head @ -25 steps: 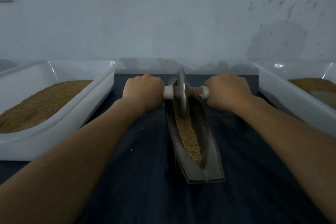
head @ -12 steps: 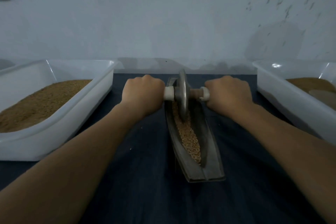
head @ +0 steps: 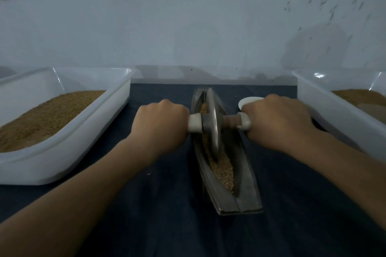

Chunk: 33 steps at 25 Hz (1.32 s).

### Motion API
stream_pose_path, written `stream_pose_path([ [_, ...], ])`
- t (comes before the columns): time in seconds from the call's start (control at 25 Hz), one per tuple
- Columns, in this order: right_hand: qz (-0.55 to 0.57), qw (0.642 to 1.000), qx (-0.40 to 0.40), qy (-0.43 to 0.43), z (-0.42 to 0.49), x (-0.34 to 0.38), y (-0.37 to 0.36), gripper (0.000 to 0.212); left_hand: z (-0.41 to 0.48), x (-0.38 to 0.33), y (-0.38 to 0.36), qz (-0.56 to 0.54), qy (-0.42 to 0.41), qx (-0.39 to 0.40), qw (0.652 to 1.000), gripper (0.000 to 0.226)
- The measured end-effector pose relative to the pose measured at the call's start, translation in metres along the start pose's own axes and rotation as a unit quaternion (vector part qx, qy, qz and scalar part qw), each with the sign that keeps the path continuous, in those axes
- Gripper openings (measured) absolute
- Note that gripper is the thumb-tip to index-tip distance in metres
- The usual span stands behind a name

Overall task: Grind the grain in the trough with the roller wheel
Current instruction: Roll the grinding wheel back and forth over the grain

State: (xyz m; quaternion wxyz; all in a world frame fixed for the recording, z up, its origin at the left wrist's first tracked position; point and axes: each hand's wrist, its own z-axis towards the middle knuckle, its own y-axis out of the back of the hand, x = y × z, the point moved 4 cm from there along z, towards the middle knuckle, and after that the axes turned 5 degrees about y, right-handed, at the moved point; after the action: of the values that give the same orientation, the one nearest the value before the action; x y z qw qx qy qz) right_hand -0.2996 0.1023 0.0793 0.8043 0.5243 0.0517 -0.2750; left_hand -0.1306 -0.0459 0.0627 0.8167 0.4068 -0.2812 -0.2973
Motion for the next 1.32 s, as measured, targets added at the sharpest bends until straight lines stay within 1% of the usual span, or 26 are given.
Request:
stream_pose_path([
  [0.04,0.036,0.998,0.034,-0.036,0.015,-0.002,-0.01,0.024,0.018,-0.001,-0.007,0.002,0.017,0.012,1.0,0.009],
  [0.08,0.057,0.995,0.054,-0.057,0.028,-0.004,-0.016,0.022,0.034,-0.002,-0.009,0.003,0.021,0.026,0.999,0.005],
  [0.16,0.07,0.993,0.064,-0.063,0.041,-0.005,-0.02,0.018,0.055,0.0,-0.009,-0.001,0.02,0.057,0.998,0.011],
  [0.24,0.068,0.994,0.067,-0.053,0.034,-0.007,-0.016,0.017,0.045,0.0,-0.005,-0.014,0.012,0.065,0.998,0.01],
  [0.28,0.052,0.996,0.055,-0.04,0.025,-0.007,-0.013,0.02,0.031,0.001,-0.003,-0.015,0.008,0.058,0.998,0.006],
  [0.32,0.022,0.999,0.02,-0.015,0.012,-0.004,-0.008,0.025,0.014,0.001,-0.001,-0.015,0.003,0.035,0.999,0.01],
  [0.4,-0.012,0.997,-0.073,0.03,-0.013,0.001,0.01,0.025,-0.015,0.001,0.009,-0.004,-0.031,-0.013,0.999,0.035],
  [0.44,-0.009,0.993,-0.104,0.05,-0.019,0.002,0.014,0.023,-0.02,0.002,0.015,0.005,-0.042,-0.032,0.999,0.042],
  [0.48,-0.002,0.993,-0.105,0.058,-0.02,0.001,0.014,0.024,-0.018,0.001,0.017,0.011,-0.045,-0.038,0.998,0.042],
  [0.52,0.003,0.995,-0.09,0.049,-0.018,0.0,0.011,0.029,-0.014,-0.001,0.013,0.018,-0.035,-0.028,0.999,0.036],
  [0.6,0.0,1.0,-0.02,-0.009,-0.004,0.0,-0.003,0.038,0.007,-0.004,0.001,0.016,-0.011,-0.002,1.0,0.016],
  [0.64,0.026,0.999,-0.002,-0.032,0.009,-0.001,-0.014,0.036,0.022,-0.006,-0.002,0.022,-0.004,0.002,1.0,0.006],
  [0.68,0.061,0.996,0.02,-0.061,0.022,-0.004,-0.022,0.03,0.036,-0.006,-0.002,0.029,0.004,0.01,1.0,0.004],
  [0.72,0.078,0.993,0.037,-0.077,0.03,-0.005,-0.028,0.025,0.046,-0.006,-0.002,0.035,0.009,0.02,0.999,0.008],
  [0.8,0.081,0.992,0.048,-0.08,0.033,-0.008,-0.027,0.024,0.048,-0.006,0.0,0.027,0.007,0.025,0.999,0.008],
  [0.84,0.066,0.995,0.038,-0.069,0.026,-0.008,-0.025,0.027,0.039,-0.005,0.001,0.021,0.004,0.02,1.0,0.003],
  [0.88,0.04,0.998,0.01,-0.046,0.016,-0.007,-0.02,0.03,0.026,-0.004,0.001,0.016,-0.001,0.008,1.0,0.008],
  [0.96,-0.012,0.998,-0.055,0.002,-0.009,-0.001,-0.004,0.034,-0.003,-0.003,0.004,0.015,-0.026,-0.014,0.999,0.034],
  [1.0,-0.017,0.997,-0.079,0.019,-0.017,0.001,0.002,0.034,-0.01,-0.001,0.007,0.022,-0.039,-0.021,0.999,0.042],
  [1.04,-0.009,0.996,-0.081,0.029,-0.02,0.001,0.003,0.035,-0.012,0.0,0.01,0.027,-0.046,-0.031,0.998,0.045],
  [1.08,-0.002,0.997,-0.069,0.029,-0.02,0.0,0.002,0.037,-0.011,-0.001,0.01,0.03,-0.043,-0.034,0.998,0.043],
  [1.12,0.0,0.999,-0.046,0.017,-0.015,0.0,0.0,0.039,-0.007,-0.002,0.006,0.028,-0.031,-0.023,0.999,0.034],
  [1.16,-0.002,1.0,-0.016,-0.004,-0.007,0.0,-0.005,0.038,0.001,-0.003,0.0,0.019,-0.02,-0.009,1.0,0.023],
  [1.24,0.027,0.999,0.007,-0.045,0.013,-0.002,-0.019,0.031,0.024,-0.006,-0.003,0.017,-0.006,0.003,1.0,0.003],
  [1.32,0.059,0.996,0.012,-0.069,0.024,-0.004,-0.027,0.032,0.038,-0.006,-0.002,0.023,0.001,0.013,1.0,0.005],
])
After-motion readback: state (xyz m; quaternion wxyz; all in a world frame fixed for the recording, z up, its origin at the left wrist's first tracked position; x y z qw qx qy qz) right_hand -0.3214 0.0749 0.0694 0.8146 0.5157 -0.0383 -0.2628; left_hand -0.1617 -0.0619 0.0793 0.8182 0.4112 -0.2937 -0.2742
